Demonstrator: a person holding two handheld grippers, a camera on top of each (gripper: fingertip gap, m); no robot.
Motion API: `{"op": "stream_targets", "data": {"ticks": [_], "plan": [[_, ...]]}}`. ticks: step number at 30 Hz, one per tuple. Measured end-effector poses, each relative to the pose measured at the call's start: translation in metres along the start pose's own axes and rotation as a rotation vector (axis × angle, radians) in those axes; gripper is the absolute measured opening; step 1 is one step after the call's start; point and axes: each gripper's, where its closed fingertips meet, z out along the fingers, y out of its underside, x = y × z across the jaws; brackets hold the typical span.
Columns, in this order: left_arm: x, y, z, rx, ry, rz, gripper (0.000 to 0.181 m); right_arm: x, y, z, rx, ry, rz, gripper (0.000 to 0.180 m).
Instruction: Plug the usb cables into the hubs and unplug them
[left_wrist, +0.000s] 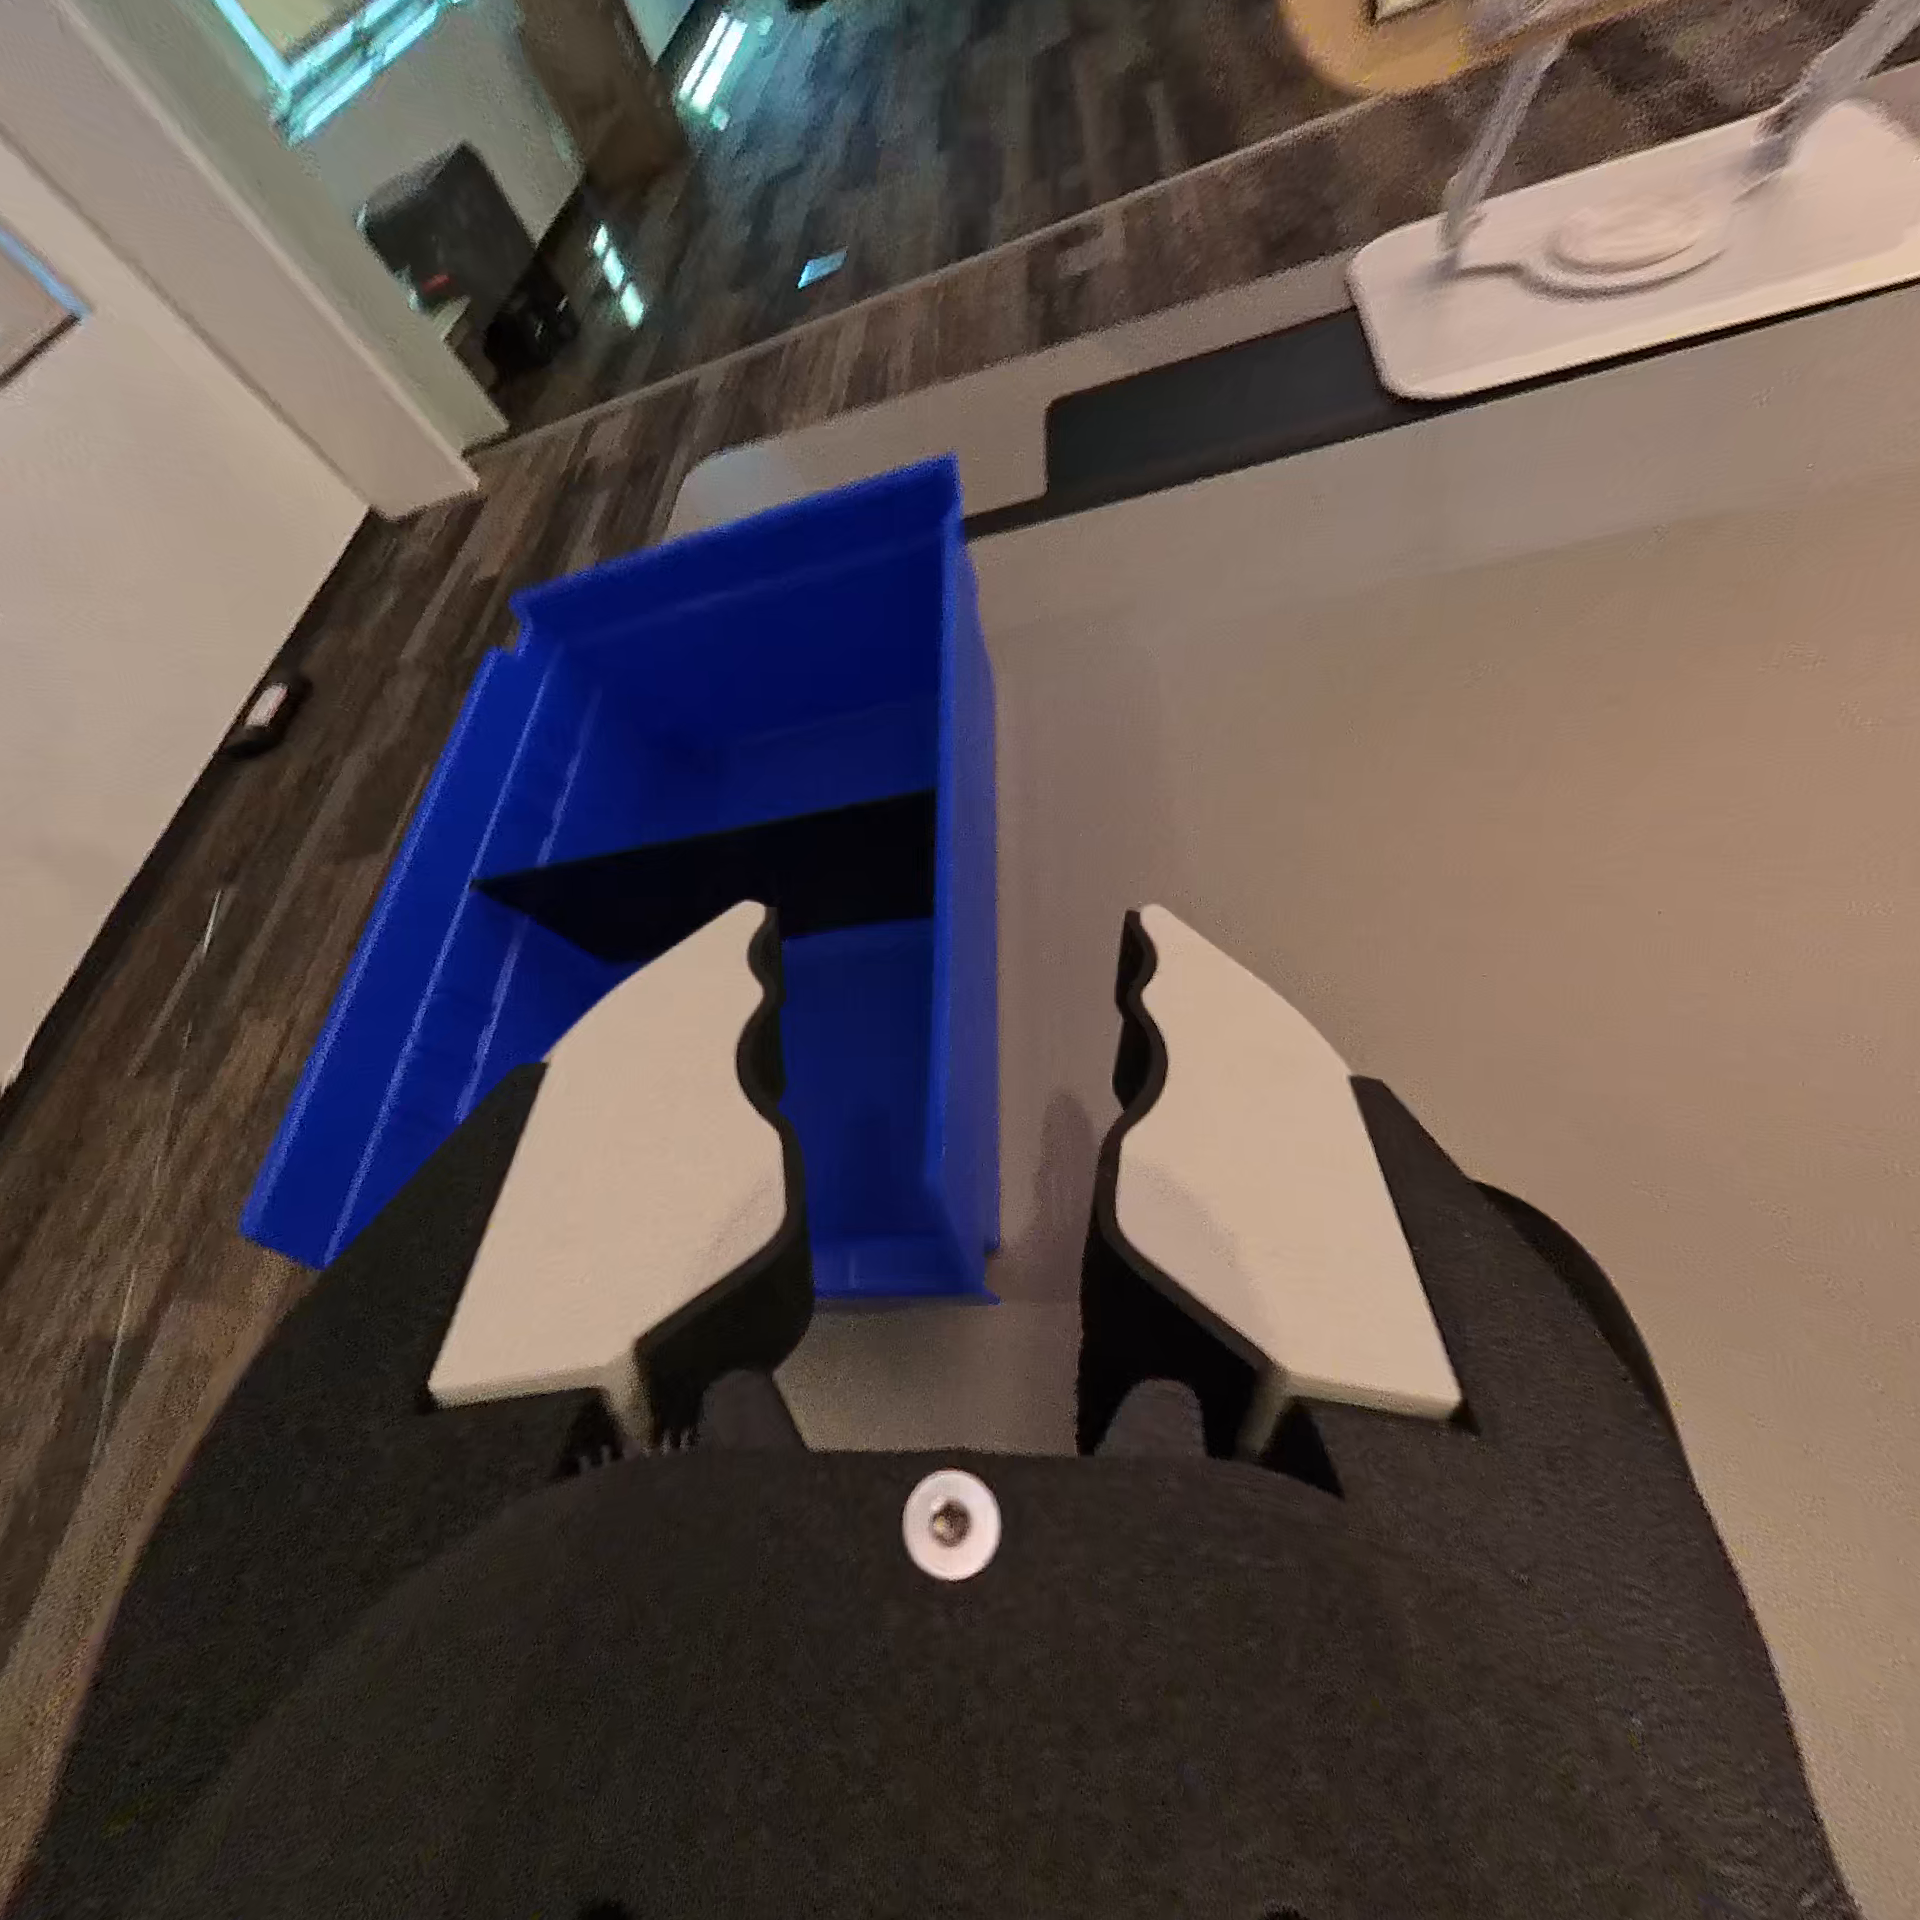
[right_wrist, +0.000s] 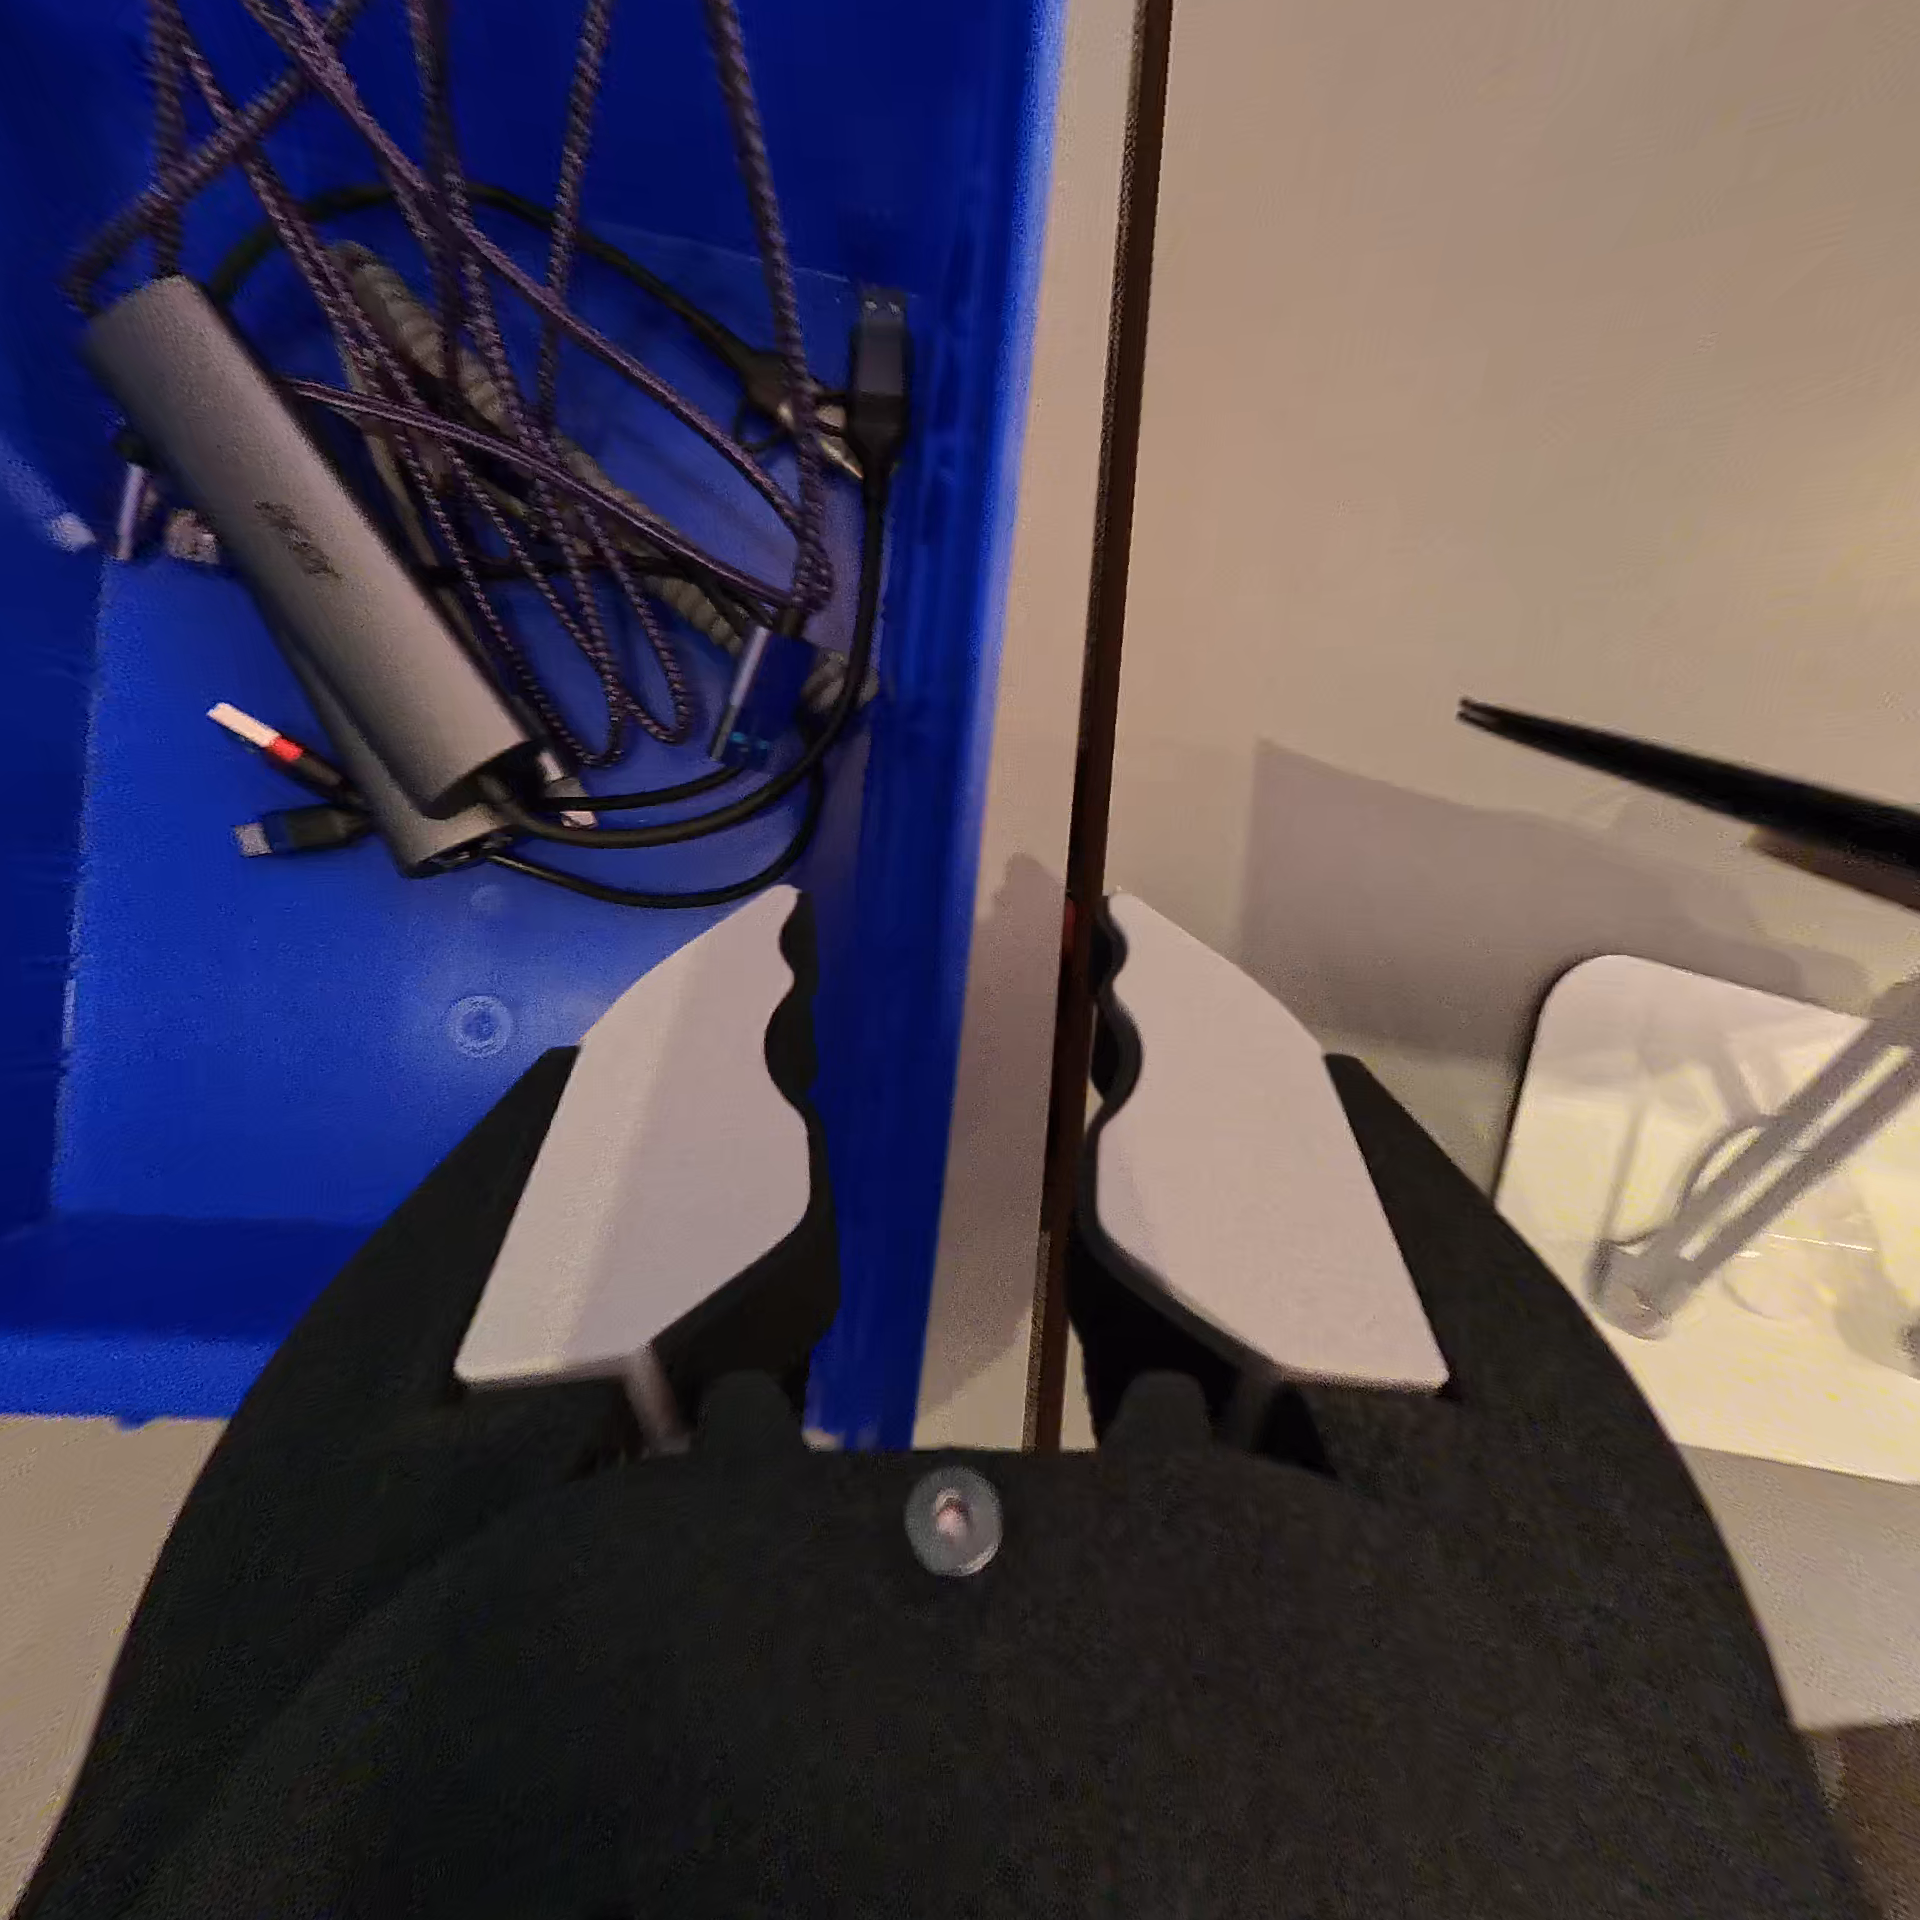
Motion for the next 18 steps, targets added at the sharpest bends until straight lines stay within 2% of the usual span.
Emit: {"op": "stream_targets", "data": {"ticks": [4,8,9,12,14,15,18], "plan": [[0.006,0.026,0.023,-0.100,0.031,-0.057,0.060,-0.005,0.022,0.027,-0.054,-0.136,0.092,0.046],[0.001,0.045,0.045,-0.184,-0.020,-0.038,0.060,-0.007,0.028,0.037,-0.098,-0.157,0.042,0.042],[0.001,0.050,0.049,-0.209,-0.017,-0.046,0.059,-0.010,0.030,0.036,-0.124,-0.175,0.014,0.034],[0.002,0.065,0.061,-0.281,0.015,-0.083,0.048,-0.019,0.035,0.032,-0.220,-0.209,-0.059,0.012],[0.005,0.073,0.066,-0.310,0.057,-0.096,0.017,-0.021,0.035,0.032,-0.229,-0.225,-0.032,0.009],[0.003,0.073,0.068,-0.307,0.055,-0.094,0.007,-0.023,0.035,0.032,-0.230,-0.246,0.005,0.008],[0.010,0.068,0.073,-0.299,0.091,-0.075,0.006,-0.023,0.036,0.032,-0.237,-0.244,0.033,0.007]]}}
